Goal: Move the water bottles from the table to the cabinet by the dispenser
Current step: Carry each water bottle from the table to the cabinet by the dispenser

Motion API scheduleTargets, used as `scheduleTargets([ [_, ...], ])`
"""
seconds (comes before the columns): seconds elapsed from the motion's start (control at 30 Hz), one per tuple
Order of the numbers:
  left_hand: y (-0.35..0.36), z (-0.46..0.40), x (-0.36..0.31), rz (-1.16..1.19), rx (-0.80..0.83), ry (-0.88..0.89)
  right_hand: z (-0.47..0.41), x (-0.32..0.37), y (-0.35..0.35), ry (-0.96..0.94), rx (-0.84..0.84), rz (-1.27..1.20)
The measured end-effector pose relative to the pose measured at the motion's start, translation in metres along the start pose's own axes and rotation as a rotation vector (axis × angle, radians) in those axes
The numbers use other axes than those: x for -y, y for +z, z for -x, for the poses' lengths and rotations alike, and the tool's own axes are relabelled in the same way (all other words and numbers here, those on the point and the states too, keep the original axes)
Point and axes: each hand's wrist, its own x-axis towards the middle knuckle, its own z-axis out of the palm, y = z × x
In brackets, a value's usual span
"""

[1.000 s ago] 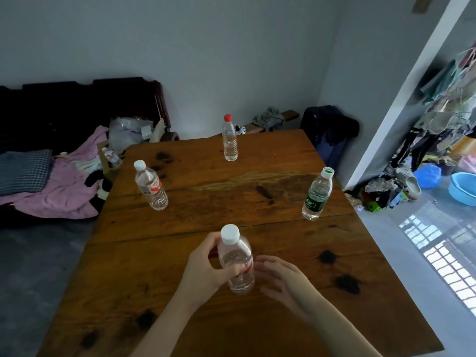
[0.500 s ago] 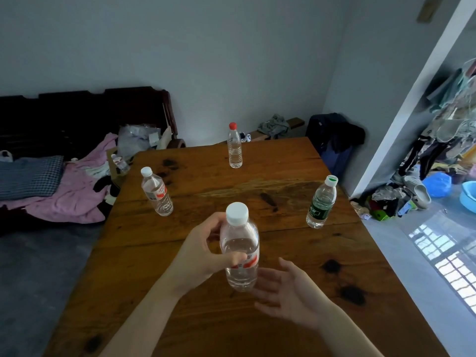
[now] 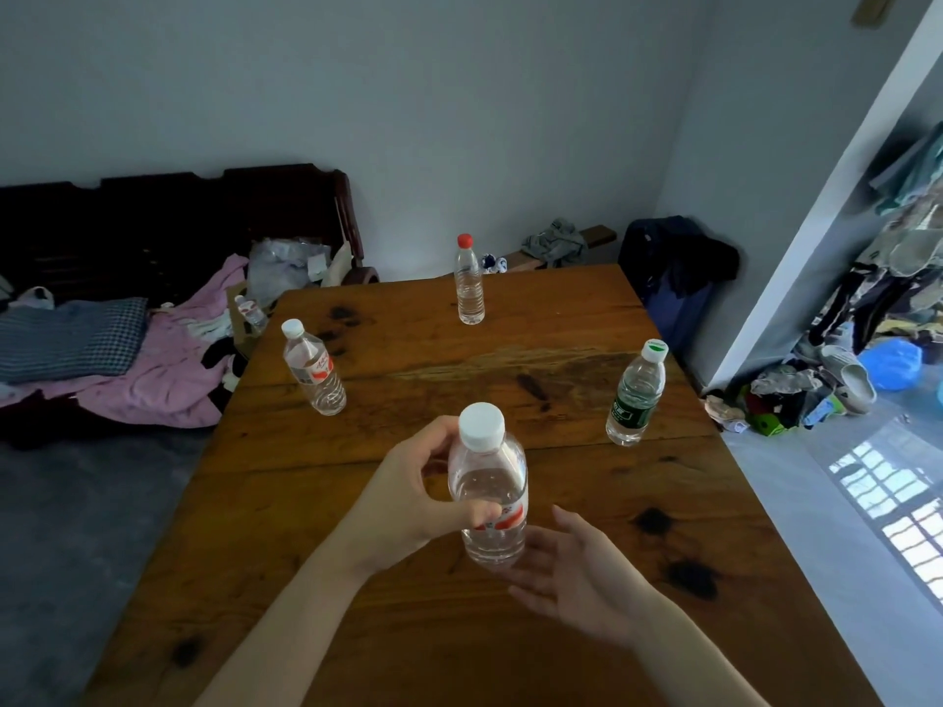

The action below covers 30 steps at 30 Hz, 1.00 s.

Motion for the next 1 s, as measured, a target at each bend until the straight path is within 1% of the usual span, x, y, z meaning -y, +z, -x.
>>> scheduleTargets([
  [0.23, 0.020, -0.005, -0.009, 0.005, 0.059, 0.028, 0.016, -0.005, -0.013, -0.050, -0.042, -0.004],
  [0.33, 0.033, -0.017, -0.019, 0.002, 0.119, 0.065, 0.030, -0.010, -0.021, -0.108, -0.110, -0.005],
  [0.43, 0.051, -0.034, -0.034, -0.002, 0.207, 0.123, 0.054, -0.019, -0.032, -0.198, -0.198, -0.111],
  [0.53, 0.072, -0.046, -0.053, 0.038, 0.353, 0.178, 0.082, -0.035, -0.040, -0.326, -0.301, -0.251],
  [0.73, 0.129, -0.042, -0.087, 0.097, 0.668, 0.382, 0.141, -0.093, -0.044, -0.580, -0.538, -0.516],
  [0.87, 0.168, -0.008, -0.103, 0.178, 0.878, 0.425, 0.176, -0.157, -0.038, -0.703, -0.681, -0.752],
  [1.0, 0.214, 0.043, -0.115, 0.202, 1.081, 0.452, 0.216, -0.228, -0.023, -0.781, -0.819, -0.889],
])
